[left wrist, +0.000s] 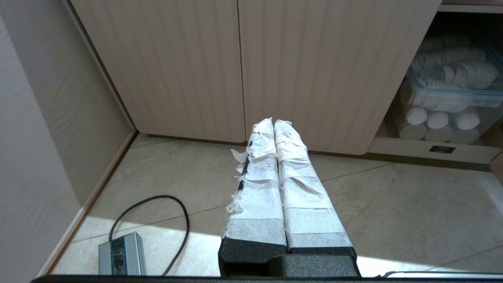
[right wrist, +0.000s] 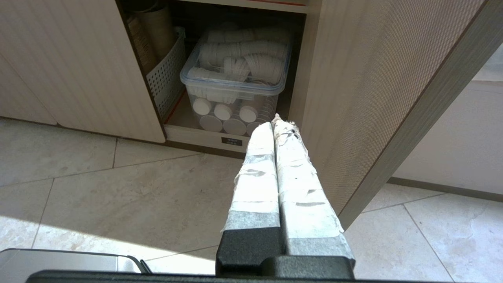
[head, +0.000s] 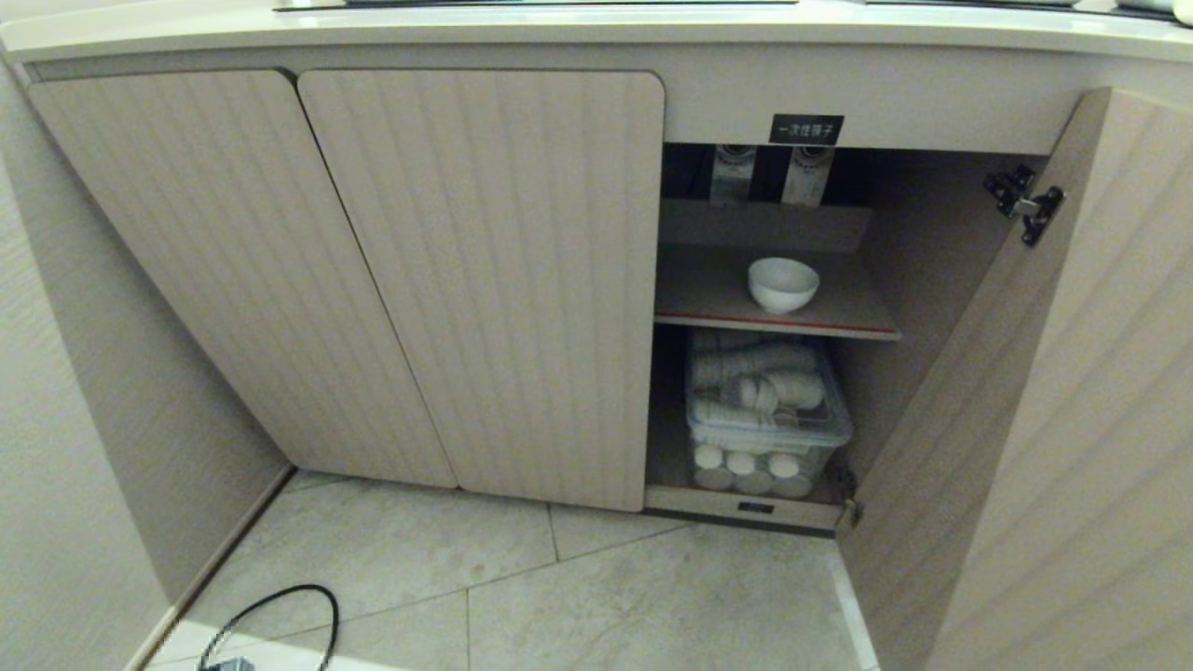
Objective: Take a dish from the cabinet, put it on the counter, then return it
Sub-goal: Take the bowl from the cabinet
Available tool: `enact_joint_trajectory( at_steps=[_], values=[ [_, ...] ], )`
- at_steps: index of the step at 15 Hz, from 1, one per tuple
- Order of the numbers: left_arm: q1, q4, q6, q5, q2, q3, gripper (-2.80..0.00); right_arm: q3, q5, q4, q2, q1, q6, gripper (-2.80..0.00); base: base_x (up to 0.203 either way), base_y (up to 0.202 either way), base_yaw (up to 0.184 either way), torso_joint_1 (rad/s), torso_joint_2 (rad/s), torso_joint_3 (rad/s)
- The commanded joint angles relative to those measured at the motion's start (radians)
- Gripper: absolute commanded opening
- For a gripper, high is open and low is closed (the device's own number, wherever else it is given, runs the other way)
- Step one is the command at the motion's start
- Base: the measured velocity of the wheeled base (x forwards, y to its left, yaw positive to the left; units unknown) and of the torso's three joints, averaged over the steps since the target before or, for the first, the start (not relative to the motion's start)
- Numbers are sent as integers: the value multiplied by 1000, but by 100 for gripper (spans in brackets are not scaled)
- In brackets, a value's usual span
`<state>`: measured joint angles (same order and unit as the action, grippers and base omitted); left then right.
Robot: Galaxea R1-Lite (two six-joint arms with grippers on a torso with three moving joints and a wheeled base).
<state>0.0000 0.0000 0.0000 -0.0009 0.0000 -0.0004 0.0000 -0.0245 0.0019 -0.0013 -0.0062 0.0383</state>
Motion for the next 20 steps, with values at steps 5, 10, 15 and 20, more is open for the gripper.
enact_joint_trajectory(
  at_steps=[5, 10, 15, 20],
  values=[
    [0, 0, 0, 1, 0, 0, -280, 0, 0, 0, 1, 0, 0, -280, 0, 0, 0, 0, 0, 0],
    [0, 0, 0, -1, 0, 0, -280, 0, 0, 0, 1, 0, 0, -280, 0, 0, 0, 0, 0, 0],
    [0, 0, 2, 1, 0, 0, -280, 0, 0, 0, 1, 0, 0, -280, 0, 0, 0, 0, 0, 0],
    [0, 0, 2, -1, 0, 0, -280, 0, 0, 0, 1, 0, 0, -280, 1, 136, -6, 2, 3, 2]
  ],
)
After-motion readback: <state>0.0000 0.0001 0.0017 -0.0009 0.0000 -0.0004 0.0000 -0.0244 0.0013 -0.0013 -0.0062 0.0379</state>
